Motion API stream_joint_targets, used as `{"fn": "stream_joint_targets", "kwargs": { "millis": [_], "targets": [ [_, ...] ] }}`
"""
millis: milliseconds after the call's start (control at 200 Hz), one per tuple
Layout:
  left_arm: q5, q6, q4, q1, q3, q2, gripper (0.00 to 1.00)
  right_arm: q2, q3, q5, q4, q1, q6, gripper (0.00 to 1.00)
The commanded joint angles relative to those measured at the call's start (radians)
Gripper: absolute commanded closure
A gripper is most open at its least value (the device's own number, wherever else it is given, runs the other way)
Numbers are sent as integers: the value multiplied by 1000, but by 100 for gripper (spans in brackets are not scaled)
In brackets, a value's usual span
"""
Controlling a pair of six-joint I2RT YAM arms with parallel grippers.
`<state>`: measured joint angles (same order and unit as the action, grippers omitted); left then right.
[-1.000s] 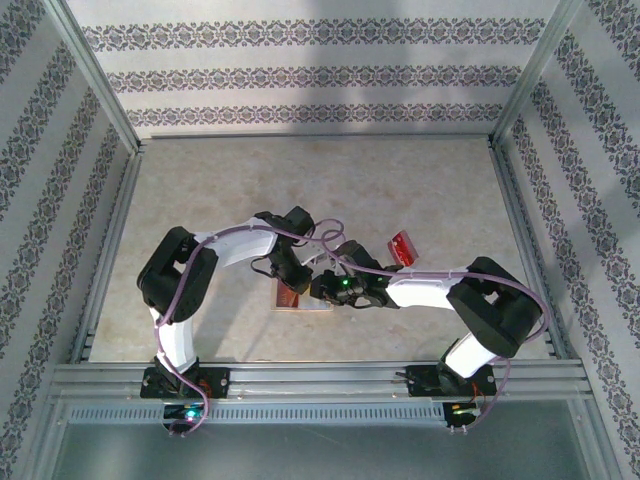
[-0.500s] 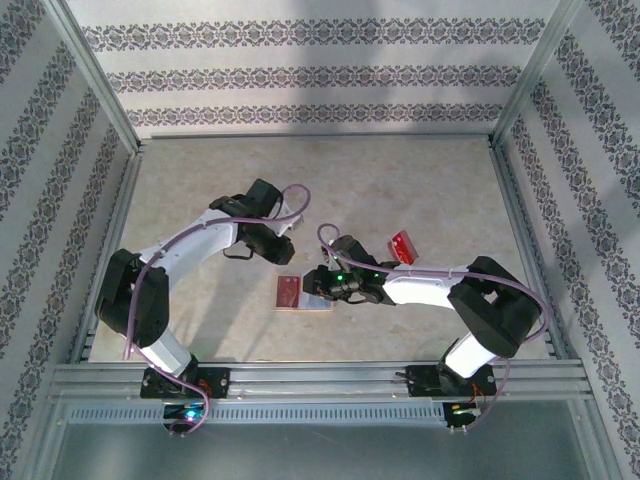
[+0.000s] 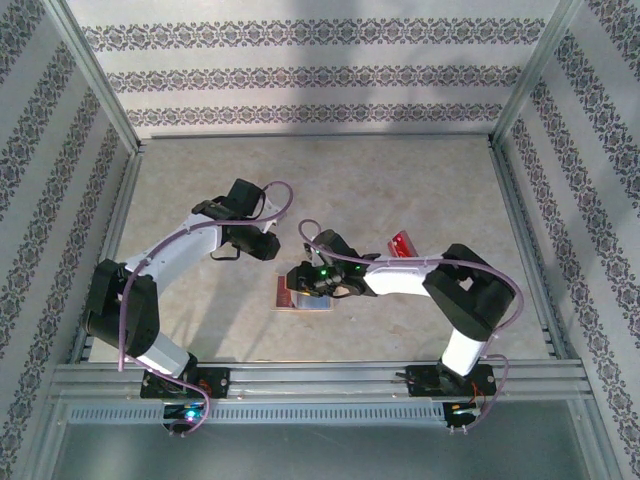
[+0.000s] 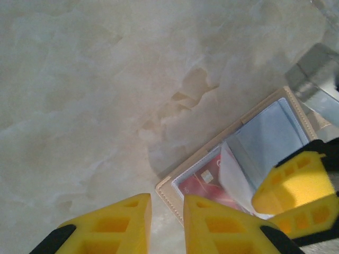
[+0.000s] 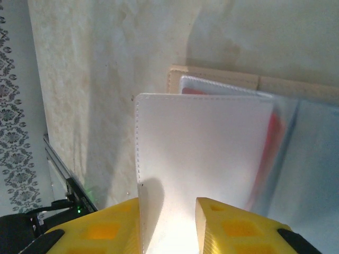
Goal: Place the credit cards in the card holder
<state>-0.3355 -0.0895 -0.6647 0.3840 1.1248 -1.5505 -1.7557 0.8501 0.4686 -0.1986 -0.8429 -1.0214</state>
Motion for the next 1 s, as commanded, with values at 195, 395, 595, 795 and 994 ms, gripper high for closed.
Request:
{"fn": "stream_joint_targets", "kwargs": {
  "millis": [195, 395, 595, 795, 994],
  "targets": [
    [-24, -59, -1, -12, -9, 4, 77, -110, 88, 43, 4, -30, 6, 67],
    [-46, -75, -8, -13, -14, -12, 77, -142, 121, 56, 16, -48, 10, 63],
    [-52, -81, -10, -11, -13, -32, 77, -113, 136, 47, 38, -59, 25, 60],
    [-56, -83, -10, -10, -9, -34, 78, 13, 112, -16, 114, -53, 70, 59],
    [-48, -88, -7, -9, 5, -11, 78, 149, 115, -143, 353, -35, 183, 53]
  ]
}}
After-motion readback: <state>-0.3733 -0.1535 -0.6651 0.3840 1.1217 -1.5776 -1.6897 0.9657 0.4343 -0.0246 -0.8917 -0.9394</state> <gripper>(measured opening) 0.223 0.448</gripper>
